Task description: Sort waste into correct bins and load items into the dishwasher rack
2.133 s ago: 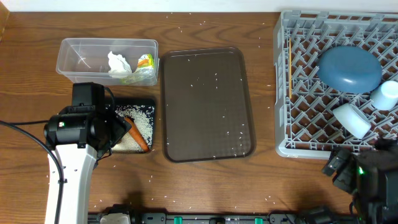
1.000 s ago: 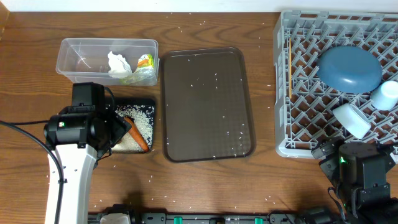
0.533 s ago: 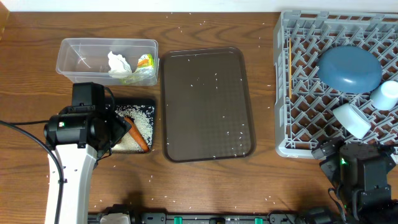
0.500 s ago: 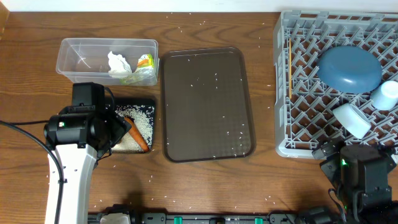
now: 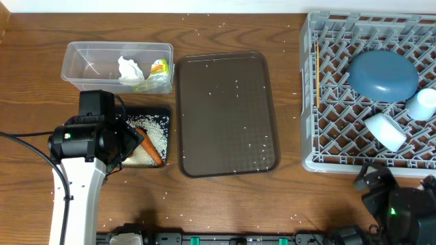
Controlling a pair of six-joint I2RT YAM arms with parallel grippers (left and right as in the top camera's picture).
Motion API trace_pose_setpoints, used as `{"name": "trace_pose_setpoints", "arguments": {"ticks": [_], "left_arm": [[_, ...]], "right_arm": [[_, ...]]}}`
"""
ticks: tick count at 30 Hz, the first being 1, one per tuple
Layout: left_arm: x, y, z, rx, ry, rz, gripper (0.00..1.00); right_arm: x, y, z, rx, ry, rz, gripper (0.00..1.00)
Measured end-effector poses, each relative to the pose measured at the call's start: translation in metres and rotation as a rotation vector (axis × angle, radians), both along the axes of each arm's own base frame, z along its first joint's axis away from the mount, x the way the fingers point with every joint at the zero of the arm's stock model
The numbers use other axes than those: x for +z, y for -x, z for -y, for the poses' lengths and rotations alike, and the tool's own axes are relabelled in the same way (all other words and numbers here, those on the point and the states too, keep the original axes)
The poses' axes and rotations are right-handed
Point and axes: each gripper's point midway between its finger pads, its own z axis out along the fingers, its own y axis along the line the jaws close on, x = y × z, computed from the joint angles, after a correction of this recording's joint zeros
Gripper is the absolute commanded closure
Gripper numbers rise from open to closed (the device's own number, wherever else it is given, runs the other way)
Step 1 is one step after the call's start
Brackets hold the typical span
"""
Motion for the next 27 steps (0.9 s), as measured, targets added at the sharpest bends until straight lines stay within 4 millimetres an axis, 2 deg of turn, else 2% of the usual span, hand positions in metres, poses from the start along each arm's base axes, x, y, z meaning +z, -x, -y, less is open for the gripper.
{"name": "trace_pose_setpoints", "arguments": {"ticks": [3, 6, 10, 13, 15, 18, 22, 27], "left_arm": [[0.000, 0.000, 0.000, 0.000, 0.000, 0.000, 0.02], [0.000, 0.000, 0.000, 0.000, 0.000, 0.000, 0.02], [0.000, 0.000, 0.000, 0.000, 0.000, 0.000, 0.02], [0.000, 0.000, 0.000, 0.000, 0.000, 0.000, 0.02], [0.000, 0.000, 0.000, 0.000, 0.000, 0.000, 0.02], [0.000, 0.000, 0.000, 0.000, 0.000, 0.000, 0.02], [0.000, 0.000, 0.000, 0.000, 0.000, 0.000, 0.02], [0.000, 0.000, 0.000, 0.000, 0.000, 0.000, 0.02]], "right_arm": [[0.007, -0.025, -0.006, 0.050, 0.037, 0.109, 0.01], [0.005, -0.051, -0.017, 0.124, 0.077, 0.218, 0.01], [0.024, -0.086, -0.044, 0.285, 0.155, 0.489, 0.01], [0.031, -0.095, -0.067, 0.433, 0.269, 0.675, 0.01], [0.024, -0.095, -0.077, 0.506, 0.333, 0.733, 0.01], [0.003, -0.096, -0.089, 0.586, 0.394, 0.757, 0.01], [-0.027, -0.099, -0.086, 0.606, 0.444, 0.724, 0.01], [-0.050, -0.100, -0.083, 0.614, 0.471, 0.703, 0.01]]}}
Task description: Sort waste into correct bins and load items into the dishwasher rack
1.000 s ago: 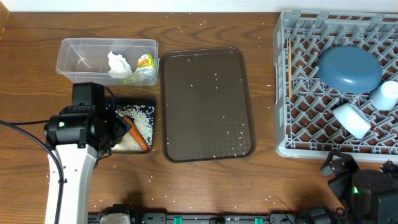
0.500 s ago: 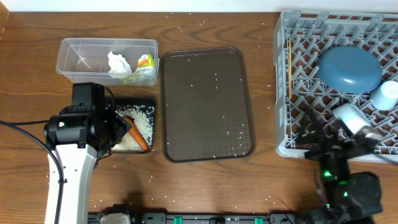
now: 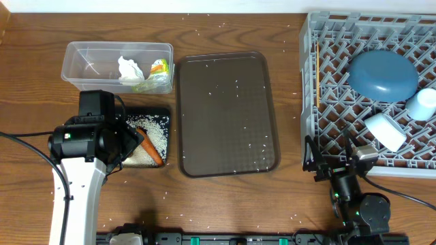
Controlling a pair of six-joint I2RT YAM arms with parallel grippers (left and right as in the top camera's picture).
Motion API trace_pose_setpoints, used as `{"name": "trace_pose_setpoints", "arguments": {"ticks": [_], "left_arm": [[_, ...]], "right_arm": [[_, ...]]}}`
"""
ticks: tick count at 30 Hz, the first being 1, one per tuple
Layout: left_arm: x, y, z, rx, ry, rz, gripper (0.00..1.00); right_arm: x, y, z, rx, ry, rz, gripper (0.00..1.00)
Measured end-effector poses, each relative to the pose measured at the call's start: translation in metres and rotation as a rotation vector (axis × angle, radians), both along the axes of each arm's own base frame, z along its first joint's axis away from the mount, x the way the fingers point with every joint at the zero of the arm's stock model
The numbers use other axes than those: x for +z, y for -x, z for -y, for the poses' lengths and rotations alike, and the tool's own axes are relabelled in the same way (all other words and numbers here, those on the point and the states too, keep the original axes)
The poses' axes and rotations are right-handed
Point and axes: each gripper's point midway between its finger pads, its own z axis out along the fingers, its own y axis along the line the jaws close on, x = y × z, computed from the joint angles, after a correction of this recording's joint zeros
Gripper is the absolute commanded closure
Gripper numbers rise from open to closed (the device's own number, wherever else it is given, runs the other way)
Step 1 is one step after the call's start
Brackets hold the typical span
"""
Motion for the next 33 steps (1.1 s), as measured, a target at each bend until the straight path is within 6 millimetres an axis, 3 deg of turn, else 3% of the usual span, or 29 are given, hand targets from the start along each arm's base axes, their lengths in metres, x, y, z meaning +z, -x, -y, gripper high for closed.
{"name": "trace_pose_setpoints", "arguments": {"ticks": [4, 10, 14, 22, 33], "left_arm": [[0.000, 0.000, 0.000, 0.000, 0.000, 0.000, 0.02], [0.000, 0.000, 0.000, 0.000, 0.000, 0.000, 0.02], [0.000, 0.000, 0.000, 0.000, 0.000, 0.000, 0.02], [0.000, 0.000, 0.000, 0.000, 0.000, 0.000, 0.02], [0.000, 0.000, 0.000, 0.000, 0.000, 0.000, 0.02]], "right_arm": [[-0.011, 0.001, 0.001, 0.002, 0.056, 0.014, 0.01], [-0.021, 0.007, -0.016, 0.103, 0.234, 0.035, 0.01], [-0.038, 0.005, -0.006, 0.072, 0.267, -0.030, 0.01], [-0.041, 0.000, 0.015, -0.049, 0.236, -0.064, 0.01], [-0.041, -0.001, 0.019, -0.072, 0.235, -0.068, 0.01]]}}
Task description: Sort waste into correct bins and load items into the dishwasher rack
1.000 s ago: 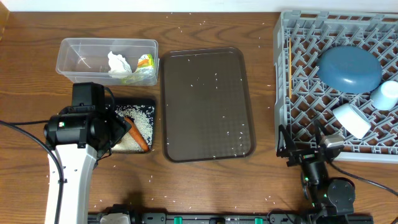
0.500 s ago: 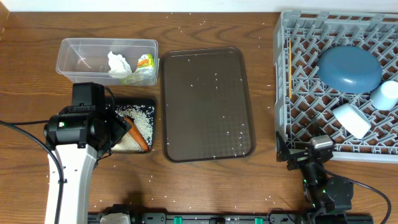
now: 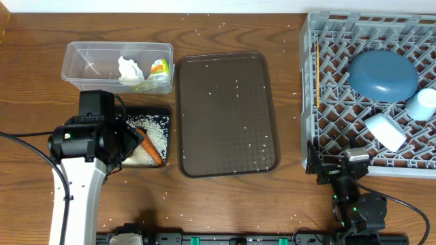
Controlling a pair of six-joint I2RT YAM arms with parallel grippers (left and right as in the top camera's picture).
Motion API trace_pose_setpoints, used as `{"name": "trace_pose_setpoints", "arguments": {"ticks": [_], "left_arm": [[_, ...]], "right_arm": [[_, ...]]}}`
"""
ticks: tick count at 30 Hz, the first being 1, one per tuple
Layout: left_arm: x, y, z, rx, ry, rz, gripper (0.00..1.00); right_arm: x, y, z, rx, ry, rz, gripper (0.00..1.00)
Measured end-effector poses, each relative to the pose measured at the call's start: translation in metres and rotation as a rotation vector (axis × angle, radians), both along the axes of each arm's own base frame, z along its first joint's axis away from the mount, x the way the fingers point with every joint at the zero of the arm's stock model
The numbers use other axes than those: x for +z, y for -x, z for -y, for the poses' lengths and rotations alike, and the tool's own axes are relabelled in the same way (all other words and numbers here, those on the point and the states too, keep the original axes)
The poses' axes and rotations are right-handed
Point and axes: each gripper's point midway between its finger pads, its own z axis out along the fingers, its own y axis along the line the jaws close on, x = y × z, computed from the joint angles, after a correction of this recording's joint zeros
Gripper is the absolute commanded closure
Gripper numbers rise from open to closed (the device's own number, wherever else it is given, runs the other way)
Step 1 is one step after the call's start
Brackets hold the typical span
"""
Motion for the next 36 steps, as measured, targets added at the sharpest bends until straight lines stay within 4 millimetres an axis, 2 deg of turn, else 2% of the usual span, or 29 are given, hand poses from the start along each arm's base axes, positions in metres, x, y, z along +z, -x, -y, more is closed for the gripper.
{"name": "trace_pose_setpoints", "arguments": {"ticks": [36], "left_arm": [[-0.0006, 0.0029, 0.0003, 0.000, 0.001, -0.012, 0.02]], "right_arm": [[-0.0001, -0.0001, 0.0005, -0.003, 0.000, 0.000, 0.01]]}}
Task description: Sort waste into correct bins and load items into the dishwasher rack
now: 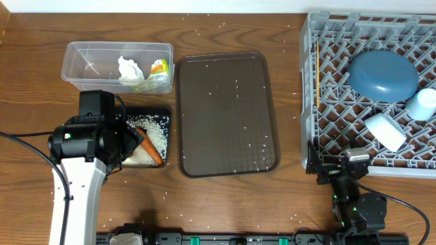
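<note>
My left gripper (133,144) hangs over a black tray (162,113) that holds white rice and an orange carrot (150,150); its fingers are hidden under the wrist. A clear bin (75,56) at the back left holds crumpled white paper (129,69) and a yellow-green wrapper (159,69). The grey dishwasher rack (320,102) on the right carries a blue bowl (383,73), two white cups (385,131) and a yellow stick (317,75). My right gripper (334,167) sits at the rack's front edge, its fingers apart and holding nothing.
A brown serving tray (228,61) lies in the middle, sprinkled with rice grains. More grains are scattered over the wooden table (225,204). The left arm's white link and black cable cross the front left corner.
My right arm sat low in the front right corner. Then its gripper stood against the rack's front edge, and a second later slightly nearer the front, where it stays. The left arm has stayed over the black tray, and no object has moved.
</note>
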Controlling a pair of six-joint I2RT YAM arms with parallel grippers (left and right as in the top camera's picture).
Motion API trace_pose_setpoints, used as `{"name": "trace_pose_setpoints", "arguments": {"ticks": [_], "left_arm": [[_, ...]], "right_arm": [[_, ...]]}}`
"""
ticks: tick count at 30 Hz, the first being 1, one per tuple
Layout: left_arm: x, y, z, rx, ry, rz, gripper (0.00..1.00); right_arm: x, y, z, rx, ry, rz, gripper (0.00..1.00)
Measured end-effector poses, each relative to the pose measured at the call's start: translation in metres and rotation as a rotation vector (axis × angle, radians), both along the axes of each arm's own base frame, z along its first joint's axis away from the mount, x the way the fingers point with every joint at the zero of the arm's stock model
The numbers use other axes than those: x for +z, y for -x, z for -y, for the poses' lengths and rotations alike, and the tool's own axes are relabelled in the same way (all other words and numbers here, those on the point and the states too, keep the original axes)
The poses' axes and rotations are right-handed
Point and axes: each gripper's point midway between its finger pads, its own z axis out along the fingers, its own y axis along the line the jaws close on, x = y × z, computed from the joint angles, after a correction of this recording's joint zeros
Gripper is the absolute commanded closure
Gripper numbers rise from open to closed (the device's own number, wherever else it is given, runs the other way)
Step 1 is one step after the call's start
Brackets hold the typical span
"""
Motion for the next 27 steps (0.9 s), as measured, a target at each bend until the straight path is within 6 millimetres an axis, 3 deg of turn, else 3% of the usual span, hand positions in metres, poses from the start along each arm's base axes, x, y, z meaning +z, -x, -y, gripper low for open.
{"name": "trace_pose_setpoints", "arguments": {"ticks": [6, 12, 20, 27], "left_arm": [[0.003, 0.003, 0.000, -0.001, -0.001, 0.011, 0.02], [-0.002, -0.011, 0.000, -0.032, -0.018, 0.194, 0.02], [-0.039, -0.040, 0.025, -0.261, 0.012, 0.547, 0.02], [-0.074, -0.035, 0.040, -0.376, 0.011, 0.719, 0.02]], "right_arm": [[0.000, 0.000, 0.000, 0.000, 0.000, 0.000, 0.01], [0.000, 0.000, 0.000, -0.001, 0.000, 0.000, 0.01], [0.000, 0.000, 0.000, -0.002, 0.000, 0.000, 0.01], [0.000, 0.000, 0.000, -0.002, 0.000, 0.000, 0.01]]}}
